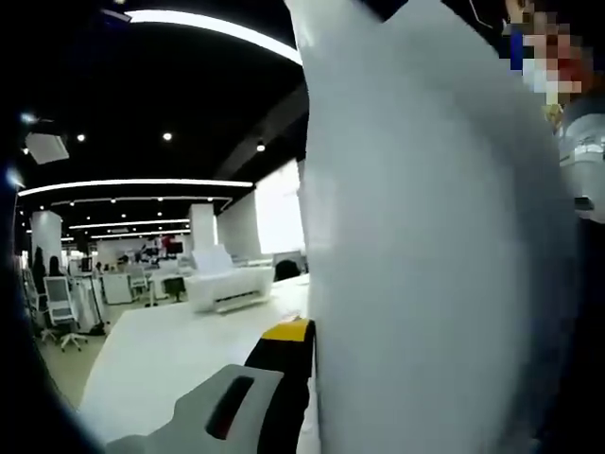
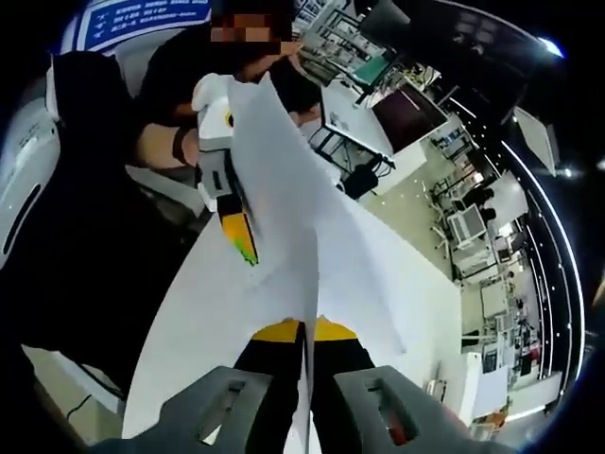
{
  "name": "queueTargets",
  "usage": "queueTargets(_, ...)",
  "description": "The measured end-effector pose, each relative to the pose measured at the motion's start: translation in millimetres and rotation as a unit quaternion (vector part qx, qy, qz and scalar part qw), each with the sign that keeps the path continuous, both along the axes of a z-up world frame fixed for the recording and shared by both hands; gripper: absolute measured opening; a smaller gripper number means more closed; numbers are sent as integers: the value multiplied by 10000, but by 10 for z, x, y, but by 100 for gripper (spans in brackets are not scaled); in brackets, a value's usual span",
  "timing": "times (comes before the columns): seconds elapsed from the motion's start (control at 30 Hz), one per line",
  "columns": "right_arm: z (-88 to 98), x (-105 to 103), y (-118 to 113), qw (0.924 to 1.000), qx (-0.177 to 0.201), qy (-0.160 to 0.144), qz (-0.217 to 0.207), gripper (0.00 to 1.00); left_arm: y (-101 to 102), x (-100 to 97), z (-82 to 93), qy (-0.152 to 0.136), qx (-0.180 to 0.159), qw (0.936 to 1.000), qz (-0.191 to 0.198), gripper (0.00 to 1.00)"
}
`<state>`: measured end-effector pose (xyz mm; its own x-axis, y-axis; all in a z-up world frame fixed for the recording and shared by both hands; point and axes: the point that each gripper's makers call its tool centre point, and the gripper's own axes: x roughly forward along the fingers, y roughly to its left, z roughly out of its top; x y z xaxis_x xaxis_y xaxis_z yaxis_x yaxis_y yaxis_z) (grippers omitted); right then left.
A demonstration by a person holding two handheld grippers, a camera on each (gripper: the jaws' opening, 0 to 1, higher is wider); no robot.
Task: Organize the stack of printing papers by aligning and flattening the scattered papers on the table
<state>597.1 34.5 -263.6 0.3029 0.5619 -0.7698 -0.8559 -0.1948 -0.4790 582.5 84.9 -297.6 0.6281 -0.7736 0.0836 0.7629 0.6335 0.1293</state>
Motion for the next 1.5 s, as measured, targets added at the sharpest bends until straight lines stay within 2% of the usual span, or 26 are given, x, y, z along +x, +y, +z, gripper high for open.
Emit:
queueTargets(1.0,60,-298,391,9980,221,175,562,0,-54,18,-13,16,46,10000,-18,19)
queueTargets(1.5,79,-447,598,9959,181,192,868,0,-55,22,-11,13,42,10000,-22,20)
